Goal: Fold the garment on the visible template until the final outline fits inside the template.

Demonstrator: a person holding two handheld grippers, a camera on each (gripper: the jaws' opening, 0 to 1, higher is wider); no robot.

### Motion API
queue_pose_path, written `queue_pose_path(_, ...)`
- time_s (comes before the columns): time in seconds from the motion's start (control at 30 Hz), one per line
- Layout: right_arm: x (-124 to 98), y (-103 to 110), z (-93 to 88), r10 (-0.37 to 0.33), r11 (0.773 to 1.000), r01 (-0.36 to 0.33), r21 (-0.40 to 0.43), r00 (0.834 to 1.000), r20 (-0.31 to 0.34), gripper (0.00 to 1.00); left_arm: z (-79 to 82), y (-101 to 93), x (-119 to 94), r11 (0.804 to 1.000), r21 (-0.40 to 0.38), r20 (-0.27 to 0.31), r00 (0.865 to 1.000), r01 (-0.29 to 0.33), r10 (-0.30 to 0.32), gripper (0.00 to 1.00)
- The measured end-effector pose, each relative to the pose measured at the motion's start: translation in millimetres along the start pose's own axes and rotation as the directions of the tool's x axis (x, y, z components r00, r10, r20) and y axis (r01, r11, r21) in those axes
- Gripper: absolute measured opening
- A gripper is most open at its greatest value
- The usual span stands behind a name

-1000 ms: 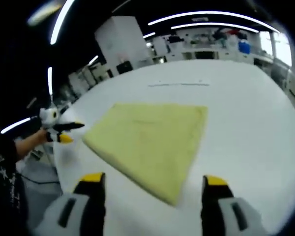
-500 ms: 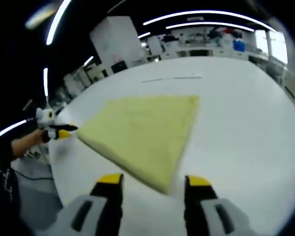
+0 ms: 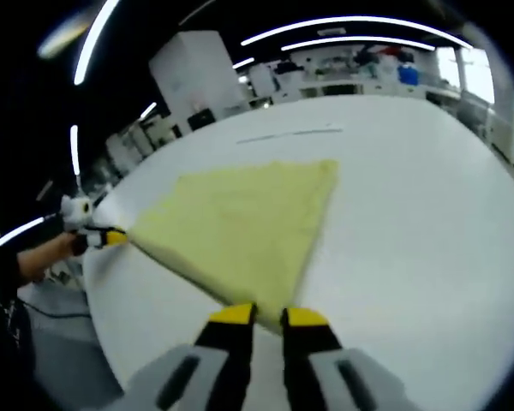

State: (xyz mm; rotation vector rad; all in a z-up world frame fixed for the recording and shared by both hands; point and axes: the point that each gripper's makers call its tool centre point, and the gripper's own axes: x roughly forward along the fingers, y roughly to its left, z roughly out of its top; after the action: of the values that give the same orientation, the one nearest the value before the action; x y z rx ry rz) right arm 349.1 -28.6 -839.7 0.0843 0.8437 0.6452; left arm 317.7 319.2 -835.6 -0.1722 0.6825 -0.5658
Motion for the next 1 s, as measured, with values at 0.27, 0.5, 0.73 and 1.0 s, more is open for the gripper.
queue_pose_path(0.27, -4.9, 1.1, 0.9, 0.003, 1.0, -0.003, -0.023, 1.0, 0.005, 0.0, -1.3, -1.7, -2.2, 1.0, 0.008, -0.003, 1.0, 0.0, 0.0, 0.0)
queue_pose_path(0.5, -8.0, 3.9, -1.2, -0.001, 1.0, 0.001, -0.02, 1.0, 0.006, 0.0, -5.0, -3.1, -3.5, 1.0, 0.02, -0.011, 1.0, -0.003, 0.004, 0.0)
queue_pose_path(0.73, -11.1, 4.1, -4.3, -0.005, 1.0, 0.005, -0.015, 1.0, -0.001, 0.0, -9.9, -7.1, -8.8, 0.999, 0.032, -0.03, 0.999, -0.018, 0.019, 0.0)
queue_pose_path(1.0, -17.6, 9.3, -12.8, -0.014, 0.999, 0.013, -0.036, 1.0, -0.02, 0.0, -18.6, -16.0, -17.9, 0.998, 0.065, -0.051, 0.999, -0.011, 0.014, 0.0)
